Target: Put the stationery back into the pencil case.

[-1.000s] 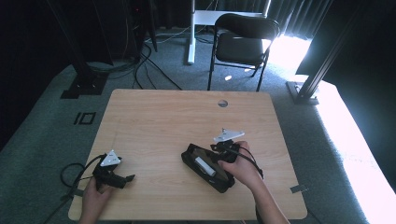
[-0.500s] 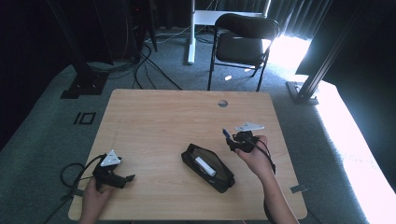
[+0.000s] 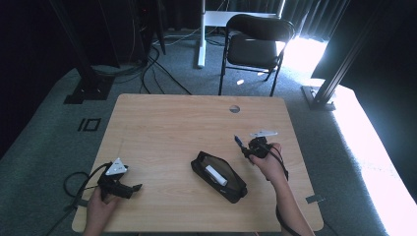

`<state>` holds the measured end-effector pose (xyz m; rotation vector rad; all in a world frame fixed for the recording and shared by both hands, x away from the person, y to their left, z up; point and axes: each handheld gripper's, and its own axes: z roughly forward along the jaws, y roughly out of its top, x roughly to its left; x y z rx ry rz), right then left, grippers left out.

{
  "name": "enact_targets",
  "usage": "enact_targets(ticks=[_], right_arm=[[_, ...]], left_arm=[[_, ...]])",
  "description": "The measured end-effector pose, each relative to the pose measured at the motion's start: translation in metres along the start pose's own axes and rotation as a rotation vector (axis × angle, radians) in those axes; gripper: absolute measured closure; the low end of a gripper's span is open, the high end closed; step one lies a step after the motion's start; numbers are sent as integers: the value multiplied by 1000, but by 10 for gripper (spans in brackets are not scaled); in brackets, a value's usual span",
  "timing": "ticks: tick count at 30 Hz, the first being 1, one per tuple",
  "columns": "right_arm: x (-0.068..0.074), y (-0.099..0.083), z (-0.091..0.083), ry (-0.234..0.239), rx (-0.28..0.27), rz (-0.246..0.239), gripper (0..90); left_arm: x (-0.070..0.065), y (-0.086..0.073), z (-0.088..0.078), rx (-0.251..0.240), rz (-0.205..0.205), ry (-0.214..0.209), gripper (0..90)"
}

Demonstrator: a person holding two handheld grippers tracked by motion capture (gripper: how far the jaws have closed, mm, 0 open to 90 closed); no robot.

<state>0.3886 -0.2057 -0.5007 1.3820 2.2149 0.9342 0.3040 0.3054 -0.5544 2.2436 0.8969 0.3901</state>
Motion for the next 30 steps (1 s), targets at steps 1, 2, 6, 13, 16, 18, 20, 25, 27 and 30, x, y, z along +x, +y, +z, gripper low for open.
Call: enact_targets(ticks=[1, 2, 6, 13, 16, 18, 20, 25, 27, 30], right_arm=[[-1, -1, 6, -5, 17, 1, 601], [-2, -2, 9, -13, 19, 4, 601], [-6, -3, 20, -26, 43, 10, 606], [-11, -2, 33, -36, 79, 25, 647], [-11, -1, 37, -37, 99, 15, 647], [-11, -1, 40, -39, 104, 22, 655], [-11, -2, 42, -40, 113, 19, 654], [-9, -3, 46, -51, 117, 19, 684], [-8, -2, 46, -54, 125, 13, 706], [-7, -2, 46, -61, 127, 18, 728]], left_arm=[[0, 0, 0, 0, 0, 0, 19], [0, 0, 0, 0, 0, 0, 19], [0, 0, 0, 0, 0, 0, 19], [0, 0, 0, 0, 0, 0, 19], [0, 0, 0, 0, 0, 0, 19], [0, 0, 0, 0, 0, 0, 19], [0, 0, 0, 0, 0, 0, 19], [0, 0, 0, 0, 1, 0, 19], [0, 0, 0, 0, 0, 0, 19], [0, 0, 0, 0, 0, 0, 19]])
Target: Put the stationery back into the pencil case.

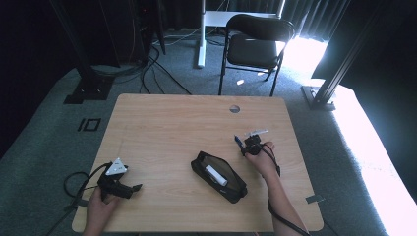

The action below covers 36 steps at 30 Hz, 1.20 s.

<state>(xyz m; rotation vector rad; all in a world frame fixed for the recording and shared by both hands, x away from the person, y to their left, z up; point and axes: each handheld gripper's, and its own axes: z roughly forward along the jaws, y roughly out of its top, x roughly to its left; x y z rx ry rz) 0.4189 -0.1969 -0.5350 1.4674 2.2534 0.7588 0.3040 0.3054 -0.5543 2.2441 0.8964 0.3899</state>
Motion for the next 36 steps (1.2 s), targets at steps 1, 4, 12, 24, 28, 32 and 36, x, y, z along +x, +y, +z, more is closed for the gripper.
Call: enact_targets(ticks=[1, 4, 12, 24, 28, 32, 36], right_arm=[[1, 0, 0, -2, 0, -1, 740], [4, 2, 0, -14, 14, -21, 785], [4, 1, -3, 17, 18, 34, 792], [1, 4, -29, 64, -65, 73, 791], [5, 4, -39, 89, -85, 63, 791], [13, 4, -54, 123, -108, 37, 791], [18, 4, -64, 156, -134, 34, 791]], left_arm=[[0, 0, 0, 0, 0, 0, 19], [0, 0, 0, 0, 1, 0, 19], [0, 0, 0, 0, 0, 0, 19], [0, 0, 0, 0, 0, 0, 19], [0, 0, 0, 0, 0, 0, 19], [0, 0, 0, 0, -1, 0, 19], [0, 0, 0, 0, -1, 0, 19]])
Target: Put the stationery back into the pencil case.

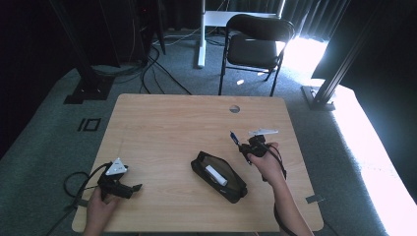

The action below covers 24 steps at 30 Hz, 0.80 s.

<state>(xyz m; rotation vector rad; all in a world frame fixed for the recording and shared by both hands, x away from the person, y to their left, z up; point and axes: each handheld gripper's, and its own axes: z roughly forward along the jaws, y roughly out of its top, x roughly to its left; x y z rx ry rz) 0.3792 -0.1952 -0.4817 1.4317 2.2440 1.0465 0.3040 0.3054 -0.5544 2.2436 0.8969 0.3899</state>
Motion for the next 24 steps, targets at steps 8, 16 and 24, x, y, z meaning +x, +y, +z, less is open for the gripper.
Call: enact_targets(ticks=[8, 16, 24], right_arm=[[27, 2, -19, 44, -55, -67, 791], [59, 2, -31, 134, -61, -136, 791], [79, -3, -33, 189, -37, -202, 791]], left_arm=[[0, 0, 0, 0, 0, 0, 19], [0, 0, 0, 1, 1, 0, 19], [0, 0, 0, -1, 0, 0, 19]])
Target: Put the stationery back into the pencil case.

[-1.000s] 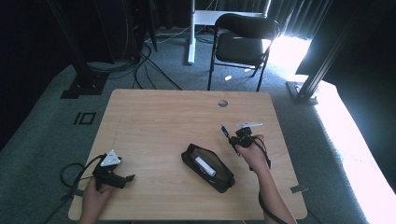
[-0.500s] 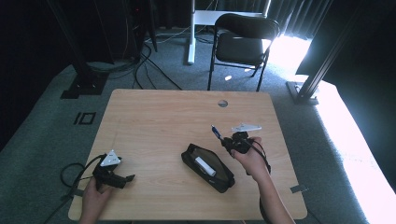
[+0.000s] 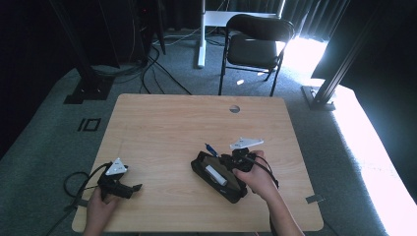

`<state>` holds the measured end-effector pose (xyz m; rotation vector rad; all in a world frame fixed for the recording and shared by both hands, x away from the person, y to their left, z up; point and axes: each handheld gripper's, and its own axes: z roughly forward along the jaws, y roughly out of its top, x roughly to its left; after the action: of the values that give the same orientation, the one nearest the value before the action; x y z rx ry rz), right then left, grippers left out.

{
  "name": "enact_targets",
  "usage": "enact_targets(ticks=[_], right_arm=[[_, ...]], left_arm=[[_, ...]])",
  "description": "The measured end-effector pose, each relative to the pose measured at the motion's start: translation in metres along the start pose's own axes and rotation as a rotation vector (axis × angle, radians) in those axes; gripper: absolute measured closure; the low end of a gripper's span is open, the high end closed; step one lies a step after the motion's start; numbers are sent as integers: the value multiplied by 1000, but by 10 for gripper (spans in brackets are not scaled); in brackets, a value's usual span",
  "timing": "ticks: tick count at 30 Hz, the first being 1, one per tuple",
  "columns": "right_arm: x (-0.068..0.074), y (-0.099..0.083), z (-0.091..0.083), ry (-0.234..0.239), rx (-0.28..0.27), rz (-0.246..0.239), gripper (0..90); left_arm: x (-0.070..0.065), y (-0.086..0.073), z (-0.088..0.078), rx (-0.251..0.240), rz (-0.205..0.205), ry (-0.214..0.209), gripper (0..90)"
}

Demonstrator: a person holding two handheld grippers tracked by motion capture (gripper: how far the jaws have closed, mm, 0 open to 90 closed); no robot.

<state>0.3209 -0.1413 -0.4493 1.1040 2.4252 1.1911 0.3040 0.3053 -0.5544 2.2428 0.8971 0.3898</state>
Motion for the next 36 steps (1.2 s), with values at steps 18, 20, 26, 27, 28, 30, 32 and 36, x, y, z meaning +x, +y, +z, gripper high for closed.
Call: enact_targets(ticks=[18, 20, 26, 27, 28, 30, 32, 36], right_arm=[[12, -14, 24, 23, 121, -53, 791], [13, -15, 28, 23, 137, -55, 791], [17, -16, 36, 31, 160, -52, 791], [17, -16, 38, 28, 170, -56, 791], [17, -16, 39, 24, 175, -53, 791], [17, -16, 41, 19, 190, -56, 791], [17, -17, 43, 10, 199, -56, 791], [16, -19, 47, 4, 224, -56, 791]], left_arm=[[0, 0, 0, 0, 0, 0, 19], [0, 0, 0, 0, 0, 0, 19], [0, 0, 0, 0, 0, 0, 19], [0, 0, 0, 1, 1, 0, 19], [0, 0, 0, 1, 1, 0, 19], [0, 0, 0, 1, 1, 0, 19], [0, 0, 0, 1, 1, 0, 19], [0, 0, 0, 1, 1, 0, 19]])
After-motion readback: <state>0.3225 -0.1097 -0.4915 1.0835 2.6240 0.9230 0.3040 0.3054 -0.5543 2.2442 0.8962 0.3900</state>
